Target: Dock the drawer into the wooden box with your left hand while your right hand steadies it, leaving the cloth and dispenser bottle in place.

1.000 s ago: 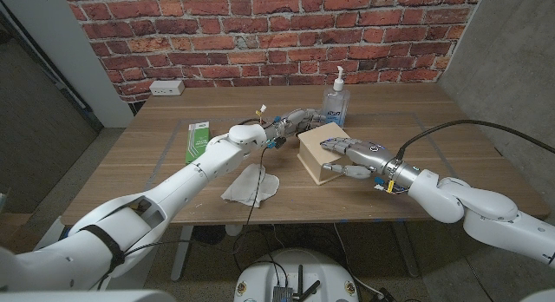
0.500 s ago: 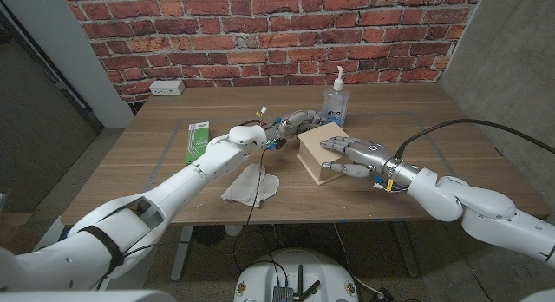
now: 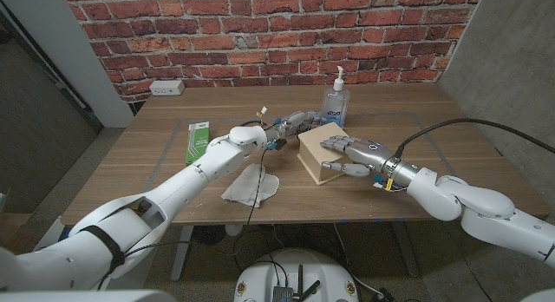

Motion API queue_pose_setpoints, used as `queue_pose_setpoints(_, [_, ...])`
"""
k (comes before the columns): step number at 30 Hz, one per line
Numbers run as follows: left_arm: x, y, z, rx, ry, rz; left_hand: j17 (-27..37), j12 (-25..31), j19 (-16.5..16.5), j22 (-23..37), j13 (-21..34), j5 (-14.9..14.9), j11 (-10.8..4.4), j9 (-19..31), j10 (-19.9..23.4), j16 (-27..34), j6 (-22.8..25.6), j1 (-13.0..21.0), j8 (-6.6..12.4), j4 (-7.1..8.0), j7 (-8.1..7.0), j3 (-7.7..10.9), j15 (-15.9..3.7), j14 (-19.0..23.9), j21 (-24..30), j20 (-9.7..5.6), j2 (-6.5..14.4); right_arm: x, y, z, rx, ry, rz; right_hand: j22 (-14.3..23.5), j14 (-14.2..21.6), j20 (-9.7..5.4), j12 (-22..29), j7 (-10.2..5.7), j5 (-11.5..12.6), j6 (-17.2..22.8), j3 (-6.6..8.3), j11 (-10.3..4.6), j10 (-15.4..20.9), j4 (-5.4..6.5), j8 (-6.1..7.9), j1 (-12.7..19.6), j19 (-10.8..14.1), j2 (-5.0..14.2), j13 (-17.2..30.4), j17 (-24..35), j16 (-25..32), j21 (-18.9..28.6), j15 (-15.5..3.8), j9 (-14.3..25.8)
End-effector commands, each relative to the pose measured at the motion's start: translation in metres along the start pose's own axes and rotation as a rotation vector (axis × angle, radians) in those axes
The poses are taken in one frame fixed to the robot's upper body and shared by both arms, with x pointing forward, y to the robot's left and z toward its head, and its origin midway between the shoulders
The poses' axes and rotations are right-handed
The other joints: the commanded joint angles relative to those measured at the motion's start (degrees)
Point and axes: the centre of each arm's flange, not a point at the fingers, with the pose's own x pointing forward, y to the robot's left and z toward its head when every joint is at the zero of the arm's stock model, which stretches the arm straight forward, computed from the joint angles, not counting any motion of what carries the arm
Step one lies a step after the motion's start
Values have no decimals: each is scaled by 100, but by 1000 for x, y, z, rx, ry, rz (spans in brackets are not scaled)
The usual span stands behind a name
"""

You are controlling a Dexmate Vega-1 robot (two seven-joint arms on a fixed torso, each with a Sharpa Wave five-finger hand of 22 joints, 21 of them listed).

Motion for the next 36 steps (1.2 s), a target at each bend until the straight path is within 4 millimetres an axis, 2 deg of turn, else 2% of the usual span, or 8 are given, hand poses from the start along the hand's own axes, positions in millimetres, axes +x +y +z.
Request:
queue_pose_setpoints(1, [0,0,0,-1,0,1,17,17,54,2,17,12,-1,15,17,10,-26,-55,0,-9,2,41,-240,84,-11,-343,-2,0,1,0,1,1,2,13,31,-364,30,35,-17,22,26,25,3,-9,8,15,65,282,16,12,28,14,-116,10])
queue_pose_setpoints(11, [-3,3,1,5,-1,9,17,16,48,2,18,11,4,16,8,-26,-38,-74,0,-19,10,85,-228,85,-24,-409,-2,0,0,0,-6,3,-2,13,25,-363,29,28,-18,25,26,25,1,-10,8,15,66,282,16,13,26,13,-127,10])
queue_pose_setpoints(15, [-6,6,3,16,-5,25,17,14,41,2,18,10,-4,16,4,-40,-46,-80,-2,-22,7,99,-229,72,-29,-399,-2,0,-1,0,-12,1,-1,13,16,-361,27,23,-17,25,28,18,-5,-16,8,21,65,286,16,13,23,12,-128,10])
queue_pose_setpoints(24, [-13,11,6,30,-9,48,18,1,13,3,19,7,-32,16,-39,-103,-80,-109,-7,-36,-23,160,-172,-67,-44,-375,-6,-1,-2,2,-21,-1,-8,13,94,-353,26,-93,-15,1,39,-34,-11,-20,0,28,69,291,16,8,49,13,-144,10])
queue_pose_setpoints(36, [-22,19,8,49,-2,79,19,7,-3,4,20,5,-73,18,-34,-127,-75,-132,2,-50,-55,216,-155,-169,-50,-372,-7,-1,-2,4,-24,-6,-8,14,90,-358,16,-98,-16,14,37,-53,-46,-25,7,31,79,294,16,12,51,15,-133,10])
